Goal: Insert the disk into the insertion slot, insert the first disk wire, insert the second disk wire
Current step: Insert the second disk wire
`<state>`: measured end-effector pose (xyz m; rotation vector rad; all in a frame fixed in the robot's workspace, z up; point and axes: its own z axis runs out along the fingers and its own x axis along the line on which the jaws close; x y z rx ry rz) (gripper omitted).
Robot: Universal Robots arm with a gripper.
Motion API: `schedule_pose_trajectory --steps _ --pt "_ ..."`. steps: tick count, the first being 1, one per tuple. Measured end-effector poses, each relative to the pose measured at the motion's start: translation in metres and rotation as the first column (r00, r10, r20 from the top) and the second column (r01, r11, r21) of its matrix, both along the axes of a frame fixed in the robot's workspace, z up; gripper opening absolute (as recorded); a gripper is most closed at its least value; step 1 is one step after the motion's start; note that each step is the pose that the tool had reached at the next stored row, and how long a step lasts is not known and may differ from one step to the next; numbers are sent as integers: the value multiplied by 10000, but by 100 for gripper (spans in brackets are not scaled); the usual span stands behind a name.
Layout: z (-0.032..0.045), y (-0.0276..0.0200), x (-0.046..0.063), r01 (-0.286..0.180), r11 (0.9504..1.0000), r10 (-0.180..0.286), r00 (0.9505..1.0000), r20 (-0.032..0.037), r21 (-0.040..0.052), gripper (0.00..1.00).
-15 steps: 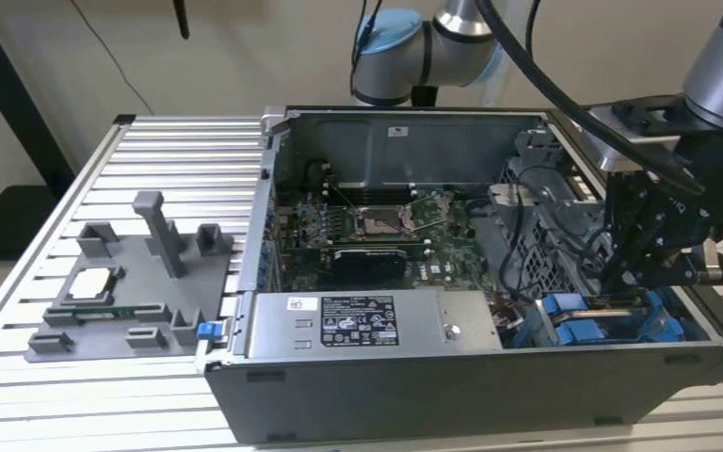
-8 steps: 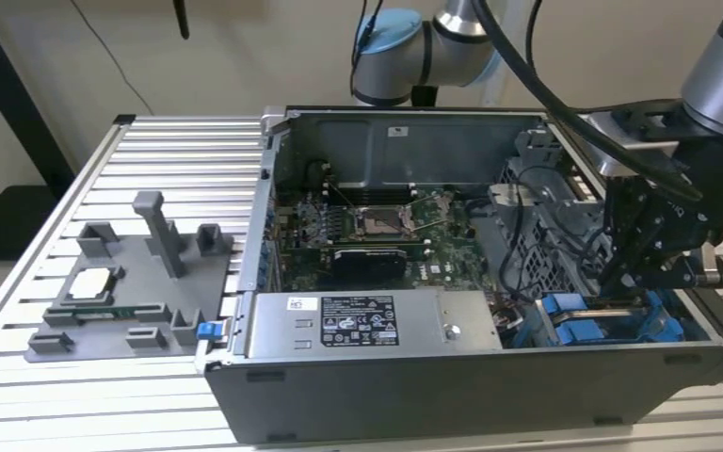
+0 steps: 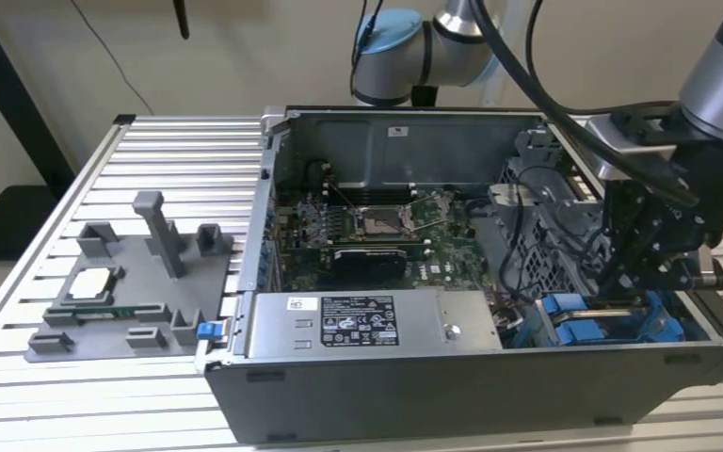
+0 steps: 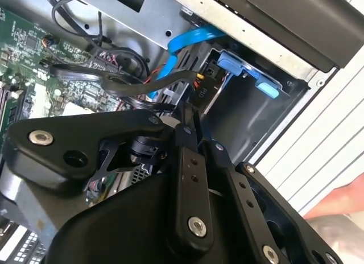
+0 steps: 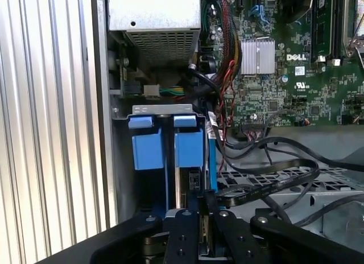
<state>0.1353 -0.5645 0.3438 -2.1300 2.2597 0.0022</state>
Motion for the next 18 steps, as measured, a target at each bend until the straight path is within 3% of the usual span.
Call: schedule_pose_trajectory --steps 18 --pt "-18 -4 21 -1 10000 1 10000 1 50 0"
